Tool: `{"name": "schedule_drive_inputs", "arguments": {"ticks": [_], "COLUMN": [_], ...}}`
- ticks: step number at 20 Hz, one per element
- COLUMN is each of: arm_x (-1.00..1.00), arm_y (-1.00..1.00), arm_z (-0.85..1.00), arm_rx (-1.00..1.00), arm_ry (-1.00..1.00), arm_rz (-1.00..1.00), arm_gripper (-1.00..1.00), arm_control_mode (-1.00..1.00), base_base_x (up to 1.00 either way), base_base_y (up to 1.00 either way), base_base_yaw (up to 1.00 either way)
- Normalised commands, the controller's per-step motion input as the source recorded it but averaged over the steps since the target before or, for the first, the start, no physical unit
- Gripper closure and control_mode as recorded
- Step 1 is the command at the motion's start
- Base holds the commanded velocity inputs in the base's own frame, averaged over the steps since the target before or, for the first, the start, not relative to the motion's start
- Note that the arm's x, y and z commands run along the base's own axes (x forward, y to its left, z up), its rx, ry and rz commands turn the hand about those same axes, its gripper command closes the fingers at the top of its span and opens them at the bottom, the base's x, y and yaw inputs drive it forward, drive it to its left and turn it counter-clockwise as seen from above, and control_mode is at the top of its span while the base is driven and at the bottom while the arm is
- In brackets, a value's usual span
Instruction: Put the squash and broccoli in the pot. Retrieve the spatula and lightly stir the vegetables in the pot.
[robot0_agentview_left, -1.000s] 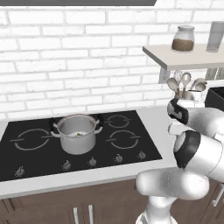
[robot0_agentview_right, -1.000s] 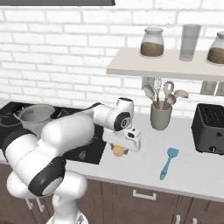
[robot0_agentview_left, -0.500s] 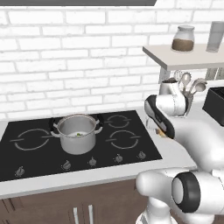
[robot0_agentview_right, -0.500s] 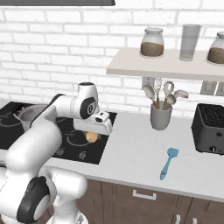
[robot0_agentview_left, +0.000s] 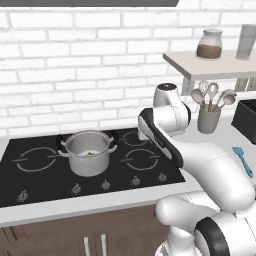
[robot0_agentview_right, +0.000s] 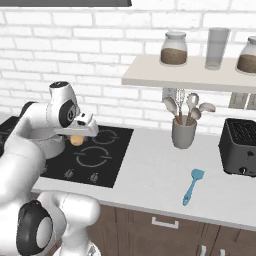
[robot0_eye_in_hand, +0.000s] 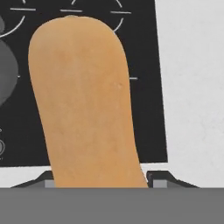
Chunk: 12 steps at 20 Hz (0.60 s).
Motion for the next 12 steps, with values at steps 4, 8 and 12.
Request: {"name": "schedule_drive_inputs", "arguments": {"ticks": [4, 8, 12], "arm_x": [0.37, 0.34, 0.34], "arm_y": [1.00, 1.00, 1.00], "arm_z": [0.47, 0.31, 0.19], "arm_rx": [0.00, 0.00, 0.00], "arm_ry": [-0.14, -0.11, -0.17], "arm_rz": [0.20, 0.19, 0.17], "arm_gripper": [1.00, 1.00, 1.00], "arm_control_mode": [-1.00, -1.00, -1.00], "base_base_x": [0.00, 0.00, 0.00], "base_base_y": [0.00, 0.00, 0.00], "base_base_yaw": [0.00, 0.00, 0.00]}}
